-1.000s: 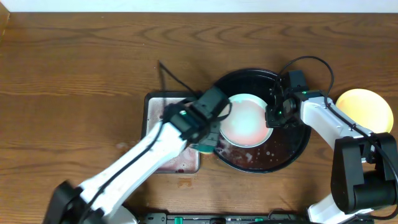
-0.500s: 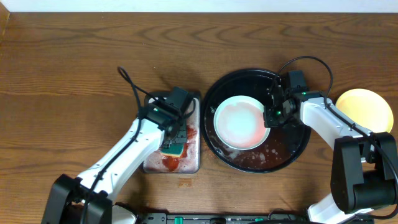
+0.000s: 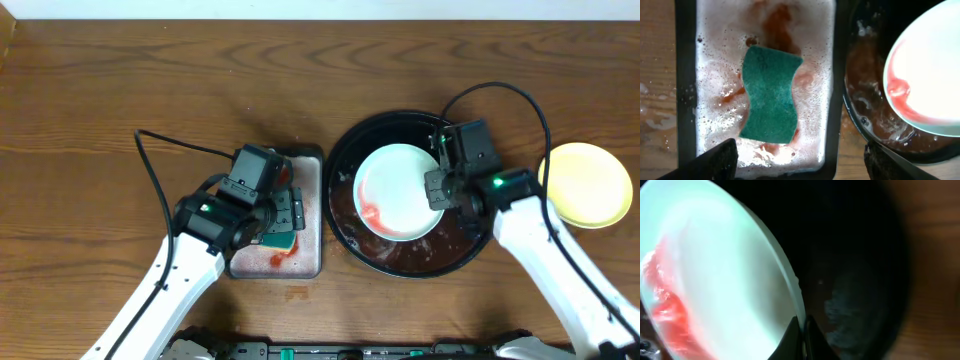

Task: Clean dirty plates on tray and stack at the side
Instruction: 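Tilt the pale green plate up with the right gripper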

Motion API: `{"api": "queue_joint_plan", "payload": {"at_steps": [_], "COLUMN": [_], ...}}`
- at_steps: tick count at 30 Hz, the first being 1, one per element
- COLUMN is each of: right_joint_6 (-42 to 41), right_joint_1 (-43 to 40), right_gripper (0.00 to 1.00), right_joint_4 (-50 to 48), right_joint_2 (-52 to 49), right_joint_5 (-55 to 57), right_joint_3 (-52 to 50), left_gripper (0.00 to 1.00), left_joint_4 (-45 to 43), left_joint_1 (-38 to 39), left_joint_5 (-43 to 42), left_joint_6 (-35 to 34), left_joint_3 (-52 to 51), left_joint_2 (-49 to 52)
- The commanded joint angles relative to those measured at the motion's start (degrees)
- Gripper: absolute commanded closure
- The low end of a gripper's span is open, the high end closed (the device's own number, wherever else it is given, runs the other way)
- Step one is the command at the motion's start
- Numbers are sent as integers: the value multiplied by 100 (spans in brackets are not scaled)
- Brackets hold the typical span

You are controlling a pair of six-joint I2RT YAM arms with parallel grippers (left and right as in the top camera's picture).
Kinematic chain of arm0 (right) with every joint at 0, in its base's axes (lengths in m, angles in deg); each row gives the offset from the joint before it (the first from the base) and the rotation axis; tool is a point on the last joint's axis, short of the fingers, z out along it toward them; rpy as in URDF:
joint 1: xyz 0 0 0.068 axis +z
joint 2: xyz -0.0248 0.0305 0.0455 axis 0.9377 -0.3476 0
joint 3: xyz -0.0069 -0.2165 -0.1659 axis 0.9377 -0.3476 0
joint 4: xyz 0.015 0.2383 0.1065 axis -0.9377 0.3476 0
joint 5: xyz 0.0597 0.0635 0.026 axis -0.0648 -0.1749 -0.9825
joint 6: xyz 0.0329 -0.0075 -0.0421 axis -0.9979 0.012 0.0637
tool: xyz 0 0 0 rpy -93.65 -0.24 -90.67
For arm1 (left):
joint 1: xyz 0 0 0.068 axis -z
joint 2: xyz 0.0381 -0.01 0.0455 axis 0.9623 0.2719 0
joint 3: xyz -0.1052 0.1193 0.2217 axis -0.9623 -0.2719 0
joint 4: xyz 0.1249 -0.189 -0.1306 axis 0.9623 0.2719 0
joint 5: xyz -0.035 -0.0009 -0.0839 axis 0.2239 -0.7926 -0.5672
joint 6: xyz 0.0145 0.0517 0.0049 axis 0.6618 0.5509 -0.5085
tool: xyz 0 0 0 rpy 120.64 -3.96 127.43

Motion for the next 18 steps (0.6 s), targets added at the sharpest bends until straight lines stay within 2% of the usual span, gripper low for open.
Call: {"api": "queue_joint_plan", "payload": {"at_steps": [1,10,18], "right_joint_6": [-144,-144,-142], "right_joint_1": [437,1370,1969], "right_gripper": [99,99,99], "right_joint_4": [142,468,715], "right_joint_2": [413,1174,1351], "right_joint_5": [1495,3034,3921], "right_joint_3": [15,15,15], "left_gripper": [18,18,17], "left_joint_4": [15,15,15], "left_joint_1": [-31,-31,-31], "left_joint_5": [-52,-52,-52], "left_joint_6": [-31,-31,-31], "left_joint_3": [164,164,164], "left_joint_2": [2,2,2]}}
